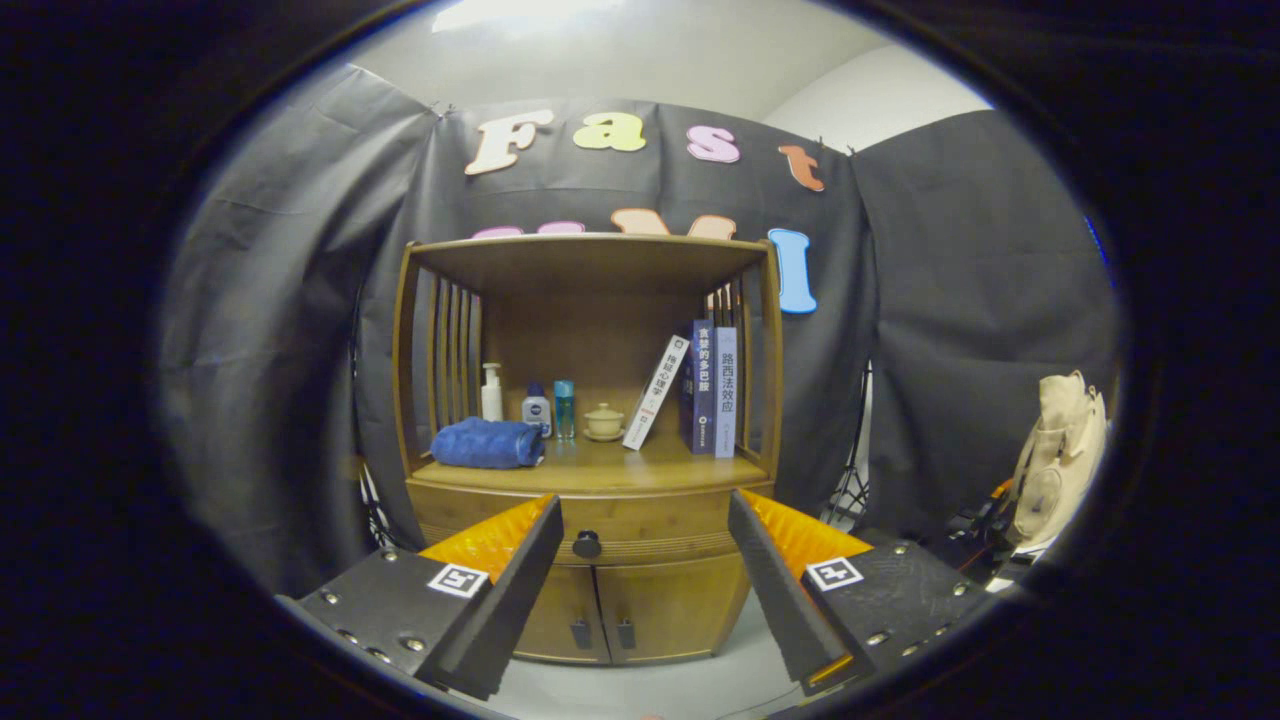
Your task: Pull open the drawer, take out the items inside it, and place them on the countertop above the cabinet.
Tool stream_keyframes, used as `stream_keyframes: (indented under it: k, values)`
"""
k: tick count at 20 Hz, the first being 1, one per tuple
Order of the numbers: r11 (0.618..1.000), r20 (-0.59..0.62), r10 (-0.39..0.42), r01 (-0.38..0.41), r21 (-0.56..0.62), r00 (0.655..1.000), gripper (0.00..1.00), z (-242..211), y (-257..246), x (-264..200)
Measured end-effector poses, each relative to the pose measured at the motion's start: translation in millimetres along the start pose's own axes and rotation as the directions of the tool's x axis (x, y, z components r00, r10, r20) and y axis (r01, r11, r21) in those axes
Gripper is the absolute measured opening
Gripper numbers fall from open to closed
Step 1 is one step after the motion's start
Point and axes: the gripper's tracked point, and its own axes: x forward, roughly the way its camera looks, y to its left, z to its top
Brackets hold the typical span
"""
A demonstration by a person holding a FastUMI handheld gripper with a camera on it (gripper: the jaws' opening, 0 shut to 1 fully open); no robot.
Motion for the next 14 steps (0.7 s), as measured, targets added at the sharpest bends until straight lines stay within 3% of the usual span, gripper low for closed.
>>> stream_keyframes:
  k: [8, 14]
  values:
    - [1.0, 0.005, 0.017, -0.017, 0.012, 1.0, 1.0, -23.3, 9.1, 50.8]
    - [0.998, -0.021, 0.03, -0.029, 0.051, 0.999, 1.0, -74.4, 21.9, 105.8]
